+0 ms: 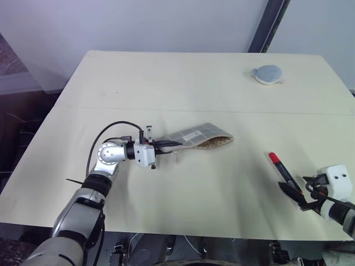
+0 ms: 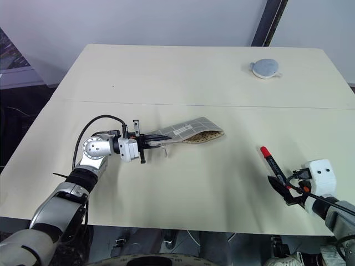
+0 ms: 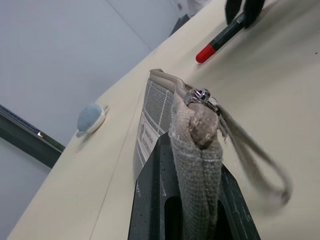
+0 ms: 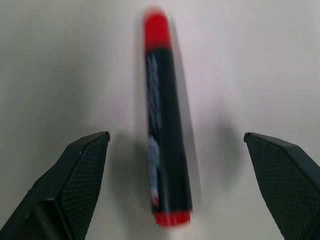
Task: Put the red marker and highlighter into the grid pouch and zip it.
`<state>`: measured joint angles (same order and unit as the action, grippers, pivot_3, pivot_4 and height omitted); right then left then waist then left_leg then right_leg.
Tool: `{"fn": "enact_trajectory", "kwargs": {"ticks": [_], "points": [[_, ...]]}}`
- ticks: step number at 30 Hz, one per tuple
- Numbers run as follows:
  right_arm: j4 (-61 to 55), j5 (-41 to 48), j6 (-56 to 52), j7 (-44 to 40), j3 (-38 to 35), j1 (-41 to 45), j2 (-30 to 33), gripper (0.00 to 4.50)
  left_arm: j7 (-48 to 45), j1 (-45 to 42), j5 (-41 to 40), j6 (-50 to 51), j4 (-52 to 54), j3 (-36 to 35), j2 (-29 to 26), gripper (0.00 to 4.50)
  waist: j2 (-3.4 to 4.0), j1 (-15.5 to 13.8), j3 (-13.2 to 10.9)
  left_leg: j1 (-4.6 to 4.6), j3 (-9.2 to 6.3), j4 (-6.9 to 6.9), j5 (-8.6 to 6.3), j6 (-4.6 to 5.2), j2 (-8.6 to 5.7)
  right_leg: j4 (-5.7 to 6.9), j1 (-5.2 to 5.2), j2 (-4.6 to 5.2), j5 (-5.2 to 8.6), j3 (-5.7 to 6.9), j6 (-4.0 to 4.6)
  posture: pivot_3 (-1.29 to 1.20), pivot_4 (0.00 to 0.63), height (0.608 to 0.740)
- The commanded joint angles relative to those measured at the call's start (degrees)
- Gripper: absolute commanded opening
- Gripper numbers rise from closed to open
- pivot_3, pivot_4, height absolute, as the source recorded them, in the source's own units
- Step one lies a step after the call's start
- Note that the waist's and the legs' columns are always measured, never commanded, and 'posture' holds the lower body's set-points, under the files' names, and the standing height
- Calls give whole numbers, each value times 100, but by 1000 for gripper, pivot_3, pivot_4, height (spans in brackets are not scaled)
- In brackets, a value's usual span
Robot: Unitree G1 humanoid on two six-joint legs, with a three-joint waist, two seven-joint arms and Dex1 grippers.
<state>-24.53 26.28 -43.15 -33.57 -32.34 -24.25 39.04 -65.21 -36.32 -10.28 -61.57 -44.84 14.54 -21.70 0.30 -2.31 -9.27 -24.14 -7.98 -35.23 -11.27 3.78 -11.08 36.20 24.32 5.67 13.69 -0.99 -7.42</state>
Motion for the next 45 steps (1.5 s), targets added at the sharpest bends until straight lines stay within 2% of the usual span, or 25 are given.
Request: {"fn": "enact_trajectory", "kwargs": {"ticks": [1, 6, 7, 15, 17, 20, 24, 27, 31, 39, 45], "points": [[14, -207, 69, -67, 166, -113, 156, 3136, 48, -91, 38, -53, 99, -47, -27, 0, -5, 1, 3, 0, 0, -1, 0, 0, 0, 0, -1, 0, 0, 0, 0, 0, 150, 740], [-353, 268, 300, -301, 8, 412, 114, 560, 80, -80, 52, -32, 122, -68, -39, 0, -6, 9, 3, 3, 0, -9, 0, 0, 0, 0, -7, -1, 1, 1, 2, 0, 150, 740], [-489, 423, 294, -377, -18, 505, 108, 332, 86, -81, 55, -28, 126, -67, -36, 0, -5, 17, 3, 4, 0, -10, 0, 0, 0, 0, -8, -1, 1, 1, 1, 0, 150, 740], [-1511, 1107, 346, -1077, 67, 702, 529, 333, 121, -119, 81, -22, 132, -56, 4, 0, -6, -6, 3, -1, -1, -4, -1, 2, 1, -5, -1, 0, -5, 3, -9, 0, 150, 740], [-1623, 648, 602, -1295, 445, 540, 863, 333, 136, -142, 84, -9, 142, -51, 29, 0, -6, -5, 3, -3, -1, -9, -4, 6, -2, -7, -3, 1, -5, 2, -8, 0, 150, 740], [-1523, 727, 586, -1210, 644, 707, 836, 333, 144, -166, 86, -9, 181, -39, 47, 0, -13, -2, 1, -3, 0, -11, -4, 6, -2, -7, -4, 1, -5, 3, -8, 0, 150, 740], [-1188, 203, 956, -1227, 1143, 954, 967, 333, 143, -193, 49, 58, 316, -39, 71, 0, -13, 0, 1, -3, 0, -14, -3, 6, 0, -4, -4, 2, -4, 3, -7, 0, 150, 740], [-919, 239, 1050, -1191, 1379, 1400, 821, 333, 111, -193, 55, 38, 369, -12, 70, 0, -13, 10, 1, -3, 0, -17, -3, 6, -1, -4, -3, 2, -5, 3, -8, 0, 150, 740], [-371, -292, 1512, -1372, 1918, 1768, 963, 333, 66, -72, 91, -17, 567, 88, 33, 0, -13, 1, 1, -3, 0, -16, -3, 5, -1, -4, -3, 0, -5, 3, -7, 0, 150, 740], [163, -1816, 2724, -1722, 3305, 3097, 1464, 333, 22, -82, 100, -52, 658, 177, 15, 0, -11, 16, 0, -5, 3, -23, -3, 4, 0, 0, -1, -1, -6, 3, -7, 0, 150, 740], [412, -2275, 3612, -1872, 3914, 4092, 1134, 333, 18, -165, 104, -131, 549, 252, 72, 0, -13, 0, 0, -6, 2, -24, -1, 1, 1, 2, 2, -2, -6, 5, -8, 0, 150, 740]]}}
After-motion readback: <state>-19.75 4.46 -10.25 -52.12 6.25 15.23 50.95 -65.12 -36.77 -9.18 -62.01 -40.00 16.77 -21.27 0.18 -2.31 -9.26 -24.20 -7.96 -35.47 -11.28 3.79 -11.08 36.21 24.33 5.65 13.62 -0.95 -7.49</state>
